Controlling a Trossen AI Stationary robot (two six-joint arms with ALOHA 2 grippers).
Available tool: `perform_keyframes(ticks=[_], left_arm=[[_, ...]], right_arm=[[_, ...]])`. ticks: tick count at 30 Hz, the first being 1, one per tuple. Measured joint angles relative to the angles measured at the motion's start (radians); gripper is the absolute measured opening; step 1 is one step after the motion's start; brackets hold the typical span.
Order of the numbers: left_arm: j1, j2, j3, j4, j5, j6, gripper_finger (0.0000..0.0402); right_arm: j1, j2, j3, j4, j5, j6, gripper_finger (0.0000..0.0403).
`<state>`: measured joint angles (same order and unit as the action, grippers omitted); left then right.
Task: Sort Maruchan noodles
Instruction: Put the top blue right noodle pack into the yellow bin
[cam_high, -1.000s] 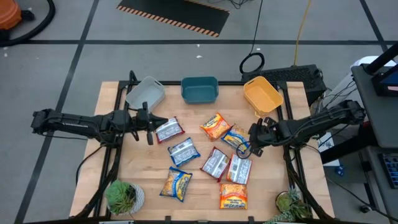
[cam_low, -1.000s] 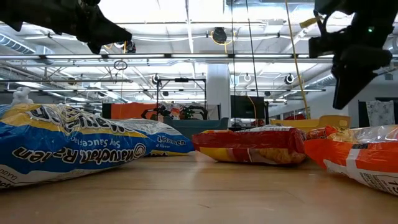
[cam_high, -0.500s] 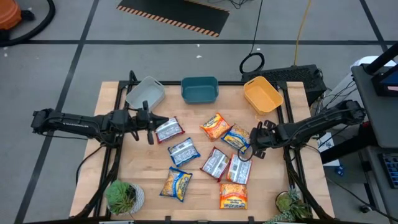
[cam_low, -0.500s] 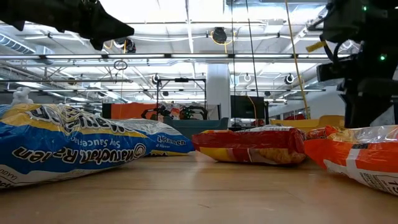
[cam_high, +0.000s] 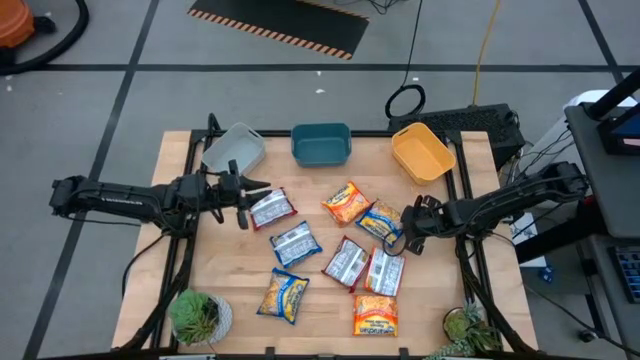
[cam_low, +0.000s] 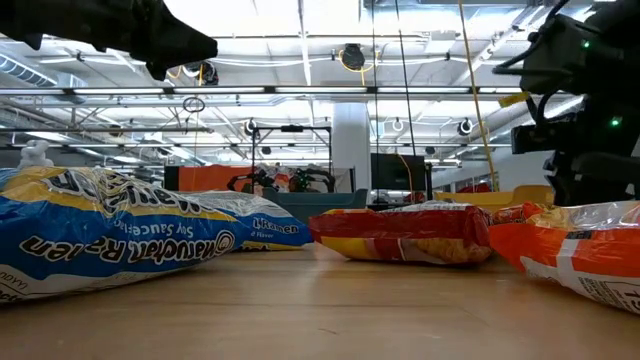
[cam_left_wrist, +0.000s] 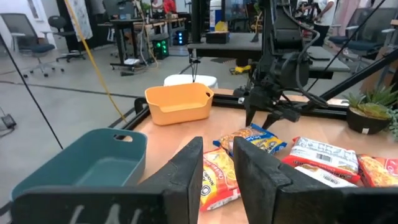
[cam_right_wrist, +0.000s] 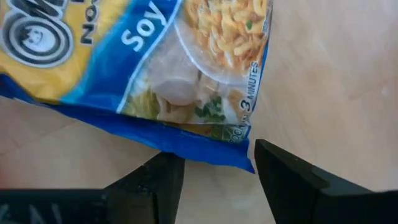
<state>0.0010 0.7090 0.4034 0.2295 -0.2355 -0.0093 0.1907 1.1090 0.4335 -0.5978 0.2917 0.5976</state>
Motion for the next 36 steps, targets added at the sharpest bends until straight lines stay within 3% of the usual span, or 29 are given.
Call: perform_keyframes(ticks=[12,25,36], left_arm=[[0.000,0.000,0.000,0.000,0.000,0.005,0.0097],[0.000,0.000,0.000,0.006,-0.010,0.060,0.0097],[0.000,0.000,0.000,-0.009,-0.010,0.056,0.0097]], right_arm=[[-0.050,0.000,-0.034,0.074,-0.020,-0.059,0.0147],[-0.059,-0.039,-0.037,0.107,-0.058,-0.167,0.0010],[-0.060,-0.097,0.041,0.067,0.059,-0.262,0.0002]])
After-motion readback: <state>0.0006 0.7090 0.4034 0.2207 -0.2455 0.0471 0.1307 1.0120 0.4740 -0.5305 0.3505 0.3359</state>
